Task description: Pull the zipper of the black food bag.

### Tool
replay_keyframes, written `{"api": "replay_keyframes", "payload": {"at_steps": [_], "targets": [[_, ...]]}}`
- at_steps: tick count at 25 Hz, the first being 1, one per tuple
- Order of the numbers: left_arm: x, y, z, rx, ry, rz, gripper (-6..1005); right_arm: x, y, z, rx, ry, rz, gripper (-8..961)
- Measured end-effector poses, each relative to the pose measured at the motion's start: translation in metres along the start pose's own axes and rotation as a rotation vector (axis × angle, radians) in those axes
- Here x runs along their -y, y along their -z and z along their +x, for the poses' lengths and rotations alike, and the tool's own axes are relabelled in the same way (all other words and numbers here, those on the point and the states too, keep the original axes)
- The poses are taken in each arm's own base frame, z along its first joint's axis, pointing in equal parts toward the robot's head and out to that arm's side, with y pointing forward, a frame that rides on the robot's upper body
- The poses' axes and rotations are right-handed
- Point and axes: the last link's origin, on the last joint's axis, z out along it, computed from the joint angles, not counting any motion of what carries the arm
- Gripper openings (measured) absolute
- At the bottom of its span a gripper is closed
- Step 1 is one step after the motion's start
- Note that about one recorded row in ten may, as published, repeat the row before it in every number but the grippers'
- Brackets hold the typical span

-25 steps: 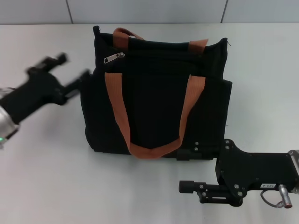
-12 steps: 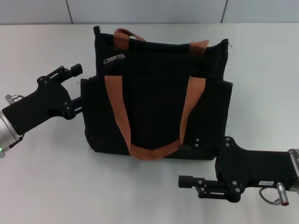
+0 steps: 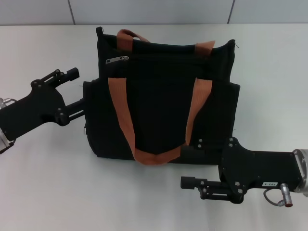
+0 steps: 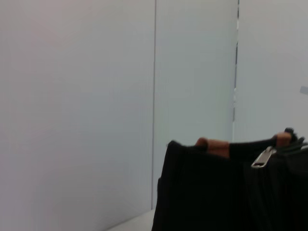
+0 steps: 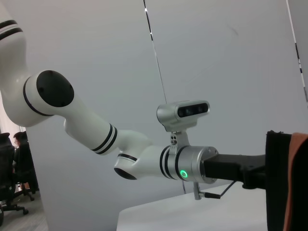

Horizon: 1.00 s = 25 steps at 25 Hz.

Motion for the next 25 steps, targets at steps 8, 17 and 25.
{"api": "replay_keyframes", "payload": {"at_steps": [8,17,25], "targets": [[-0.004,-0.009,0.004,0.023,-0.03,-0.08,751,0.0,-0.001,0.001,-0.003,-0.006,0.005,606],[-0.002,-0.026,0.01,-0.001,-0.015,-0.075,742,0.002,-0.003,0.001,-0.004,-0.003,0.004,606],[0.002,-0.031,0.013,-0.054,0.019,-0.018,734,0.005,-0.003,0.002,-0.008,-0.003,0.027,606]]}}
